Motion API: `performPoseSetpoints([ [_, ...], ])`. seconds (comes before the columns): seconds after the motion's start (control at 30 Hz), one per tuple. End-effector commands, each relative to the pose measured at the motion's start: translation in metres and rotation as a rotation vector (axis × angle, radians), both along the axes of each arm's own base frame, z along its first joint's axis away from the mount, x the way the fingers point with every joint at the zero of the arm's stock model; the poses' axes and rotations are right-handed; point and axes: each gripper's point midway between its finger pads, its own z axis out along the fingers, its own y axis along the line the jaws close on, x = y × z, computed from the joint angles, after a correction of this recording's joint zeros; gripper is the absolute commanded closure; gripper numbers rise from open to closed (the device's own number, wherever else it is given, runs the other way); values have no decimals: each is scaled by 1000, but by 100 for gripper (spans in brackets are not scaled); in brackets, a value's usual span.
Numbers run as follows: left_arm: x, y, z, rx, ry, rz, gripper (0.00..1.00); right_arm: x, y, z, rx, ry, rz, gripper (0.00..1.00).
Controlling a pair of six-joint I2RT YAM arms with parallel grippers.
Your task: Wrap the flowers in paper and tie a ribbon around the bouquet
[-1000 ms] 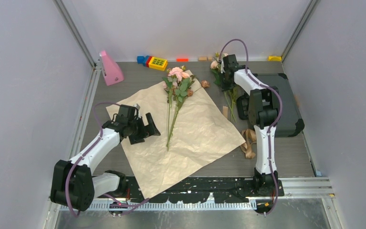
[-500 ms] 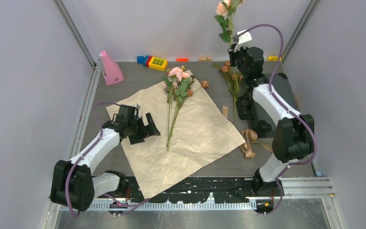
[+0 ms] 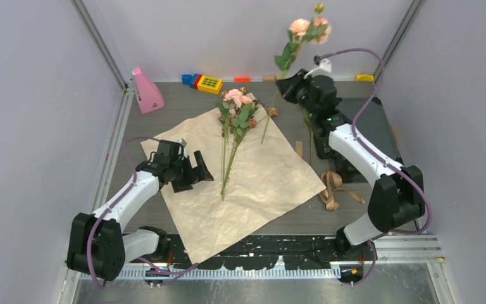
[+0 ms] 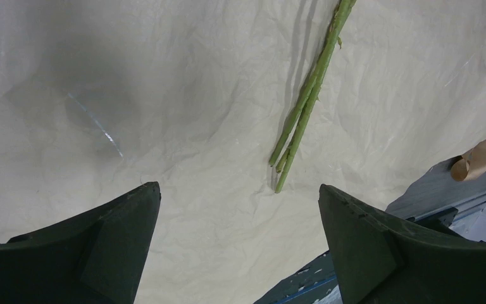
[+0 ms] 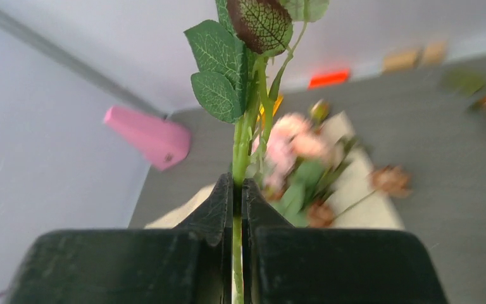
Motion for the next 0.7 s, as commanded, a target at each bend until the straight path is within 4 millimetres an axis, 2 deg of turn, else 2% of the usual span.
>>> performPoseSetpoints([
  [0.0,6,-8,11,-46,-69,-30,0,-56,75,-34,93,202,59,99],
  [0.13,5,-10,11,-60,-68,-37,0,-70,128,-92,71,339,138,99],
  [0.43,4,-17,7,-96,-46,-57,0,-55,186,-198,65,553,186,98],
  [0.53,5,-18,8,-98,-50,-60,0,-52,195,-228,56,607,193,96],
  [0.6,5,-18,7,-101,-50,-64,0,-51,197,-239,53,626,188,92],
  [0.67,5,-20,6,-107,-46,-71,0,-50,194,-239,45,621,174,81],
])
